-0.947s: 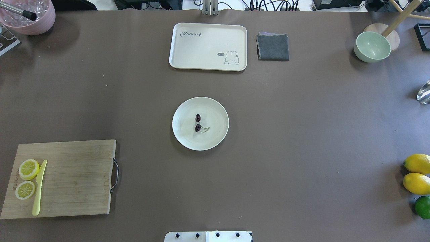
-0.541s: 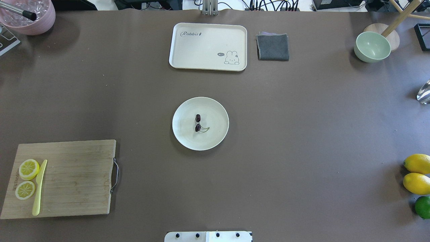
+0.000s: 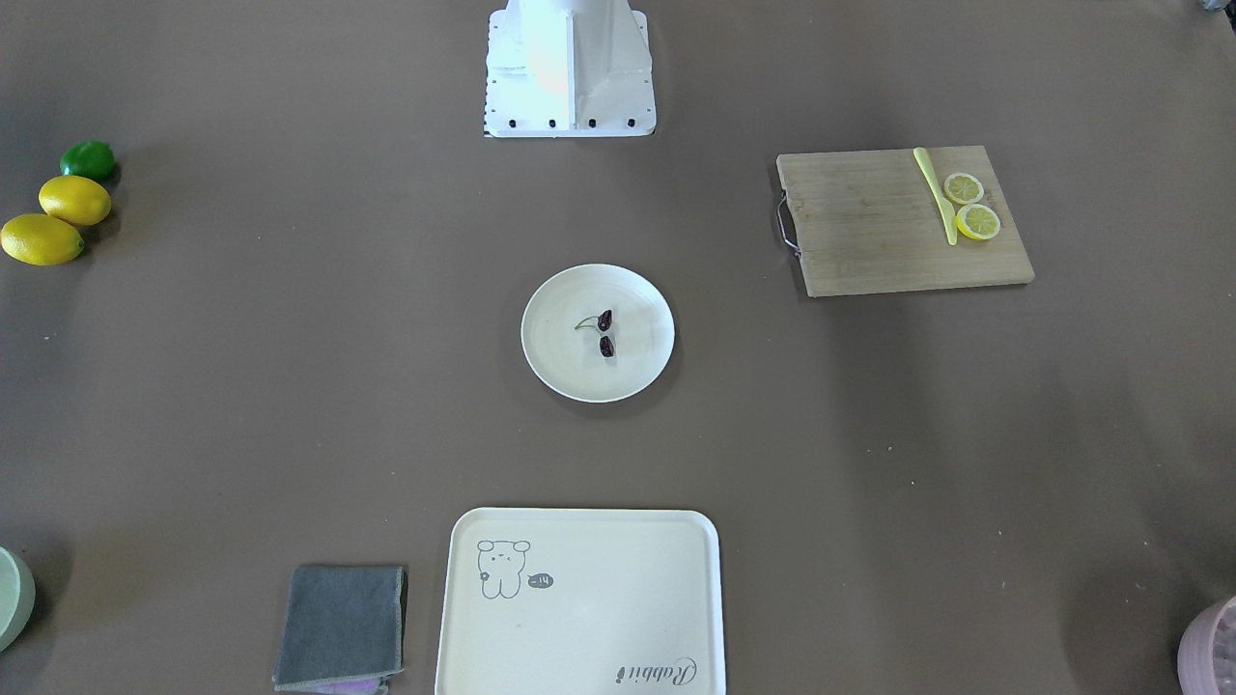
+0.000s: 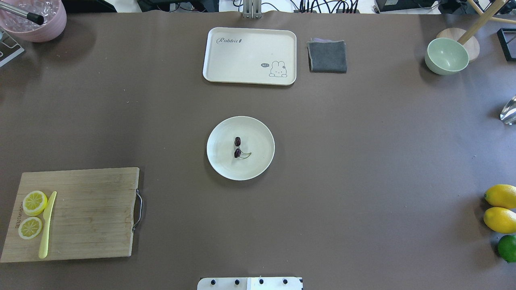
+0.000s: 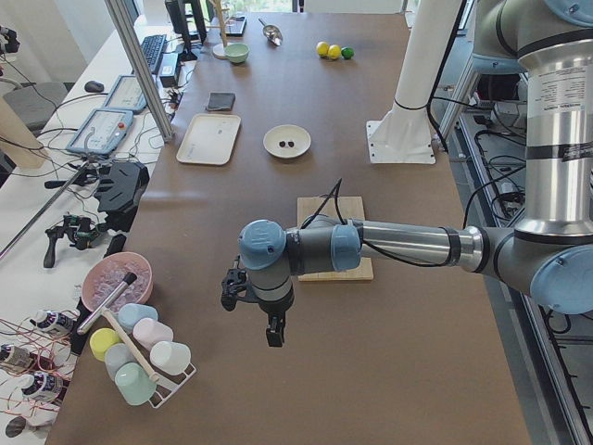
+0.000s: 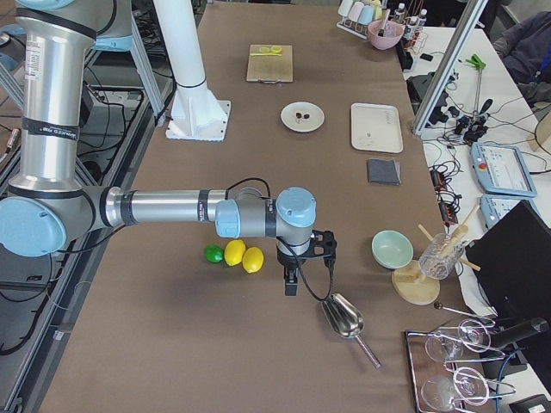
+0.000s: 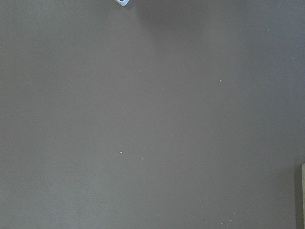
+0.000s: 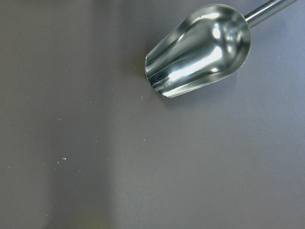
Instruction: Place red cherry on plate
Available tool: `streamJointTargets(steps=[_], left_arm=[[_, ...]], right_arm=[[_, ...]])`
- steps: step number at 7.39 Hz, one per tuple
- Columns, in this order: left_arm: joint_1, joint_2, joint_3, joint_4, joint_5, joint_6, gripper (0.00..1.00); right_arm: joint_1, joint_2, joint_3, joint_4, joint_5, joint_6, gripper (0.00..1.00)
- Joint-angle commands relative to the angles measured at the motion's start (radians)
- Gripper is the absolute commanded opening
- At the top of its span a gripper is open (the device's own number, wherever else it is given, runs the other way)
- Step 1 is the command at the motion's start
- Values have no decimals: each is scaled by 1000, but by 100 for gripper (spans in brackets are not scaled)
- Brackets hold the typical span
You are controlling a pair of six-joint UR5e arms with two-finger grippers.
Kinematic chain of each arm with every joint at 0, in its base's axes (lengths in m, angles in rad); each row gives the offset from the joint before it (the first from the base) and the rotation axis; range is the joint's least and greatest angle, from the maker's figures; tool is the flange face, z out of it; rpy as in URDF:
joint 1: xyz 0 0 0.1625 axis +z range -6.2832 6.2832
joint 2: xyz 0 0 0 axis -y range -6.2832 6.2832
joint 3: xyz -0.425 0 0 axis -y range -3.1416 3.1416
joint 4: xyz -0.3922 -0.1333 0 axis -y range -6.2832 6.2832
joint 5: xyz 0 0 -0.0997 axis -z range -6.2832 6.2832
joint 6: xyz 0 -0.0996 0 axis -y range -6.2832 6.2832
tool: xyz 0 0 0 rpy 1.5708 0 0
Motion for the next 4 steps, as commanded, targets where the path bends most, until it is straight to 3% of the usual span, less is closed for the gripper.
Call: streamJointTargets(steps=[1,4], left_arm=[[0,0,0,0,0,0,98],[0,0,-6,0,0,2,98]], right_arm=[[0,0,1,0,1,0,100],[0,0,1,0,1,0,100]])
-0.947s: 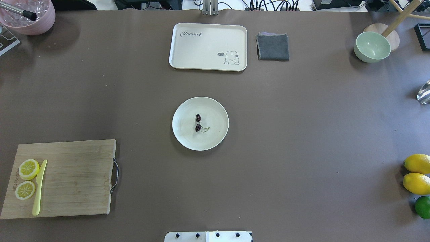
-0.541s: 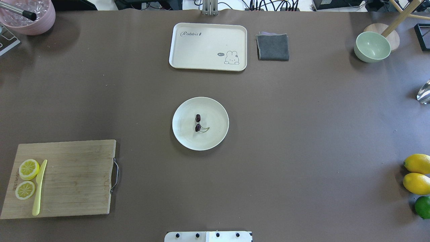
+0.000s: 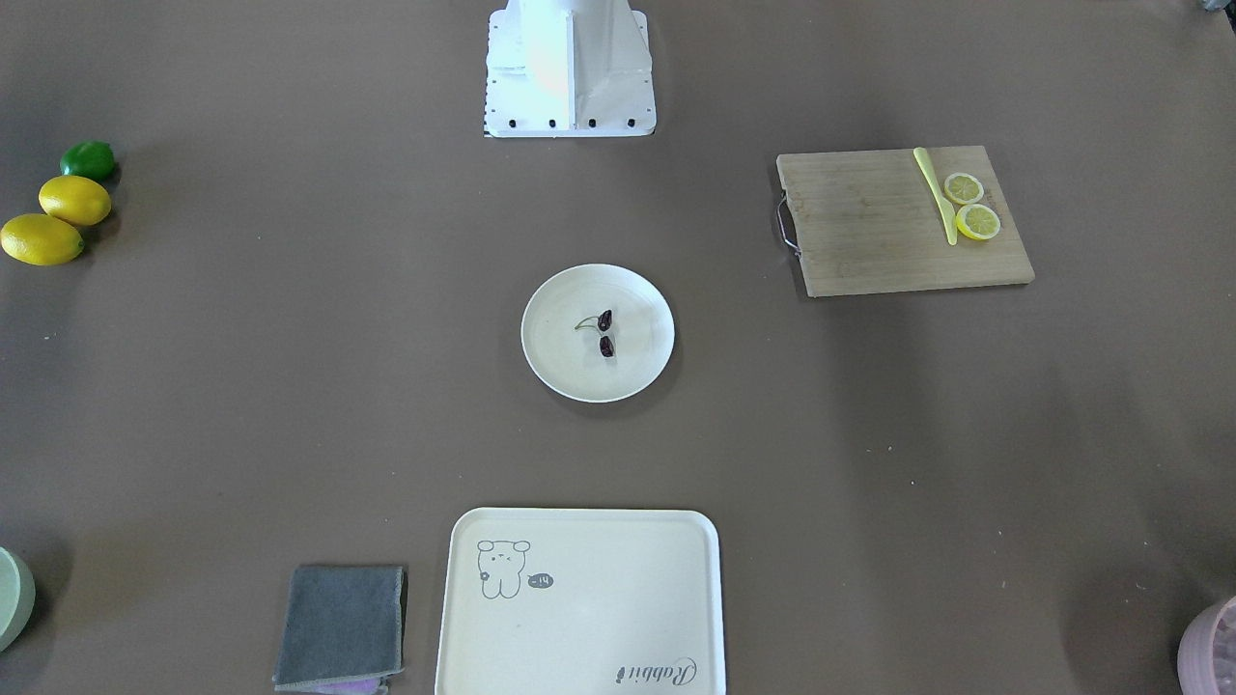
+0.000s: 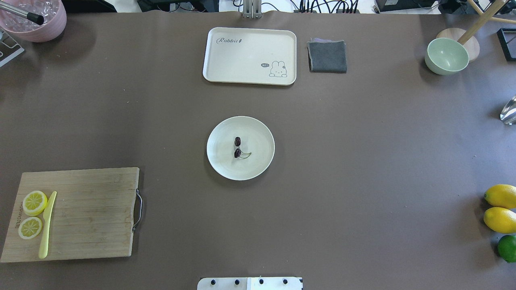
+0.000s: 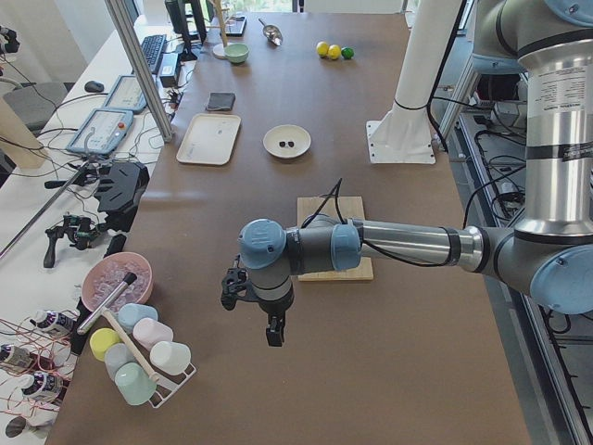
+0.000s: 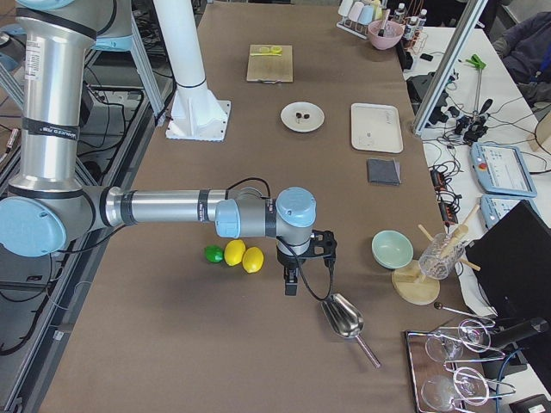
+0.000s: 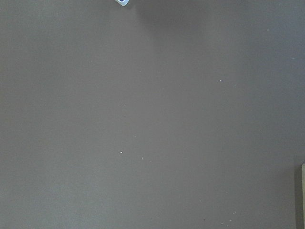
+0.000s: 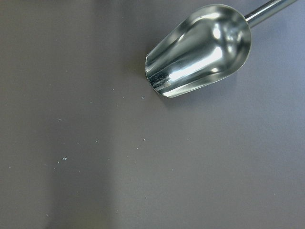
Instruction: Place red cherry on plate
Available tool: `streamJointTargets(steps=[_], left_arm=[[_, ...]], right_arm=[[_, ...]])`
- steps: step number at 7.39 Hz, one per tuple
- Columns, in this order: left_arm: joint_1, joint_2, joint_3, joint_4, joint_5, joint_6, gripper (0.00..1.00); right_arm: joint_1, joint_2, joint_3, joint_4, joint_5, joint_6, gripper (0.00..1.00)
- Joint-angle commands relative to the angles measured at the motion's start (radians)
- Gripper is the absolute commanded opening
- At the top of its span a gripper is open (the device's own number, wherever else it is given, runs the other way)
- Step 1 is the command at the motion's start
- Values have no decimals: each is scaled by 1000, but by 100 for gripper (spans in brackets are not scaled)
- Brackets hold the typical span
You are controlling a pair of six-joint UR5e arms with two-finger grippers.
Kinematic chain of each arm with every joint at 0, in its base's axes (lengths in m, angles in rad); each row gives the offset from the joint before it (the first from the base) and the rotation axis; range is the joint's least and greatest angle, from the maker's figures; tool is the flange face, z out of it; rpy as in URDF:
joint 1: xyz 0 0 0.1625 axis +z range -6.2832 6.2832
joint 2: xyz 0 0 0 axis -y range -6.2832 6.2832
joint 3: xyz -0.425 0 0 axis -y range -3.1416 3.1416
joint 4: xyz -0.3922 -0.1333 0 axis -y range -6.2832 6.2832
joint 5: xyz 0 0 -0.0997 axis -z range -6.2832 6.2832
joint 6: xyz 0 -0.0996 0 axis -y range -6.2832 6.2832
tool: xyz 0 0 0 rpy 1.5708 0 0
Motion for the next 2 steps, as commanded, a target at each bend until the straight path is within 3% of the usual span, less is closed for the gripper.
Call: streamJointTargets(steps=[1,2], left_arm=[[0,0,-2,0,0,1,98],[0,0,-7,0,0,1,98]], right_arm=[[0,0,1,0,0,0,100],[0,0,1,0,0,0,100]])
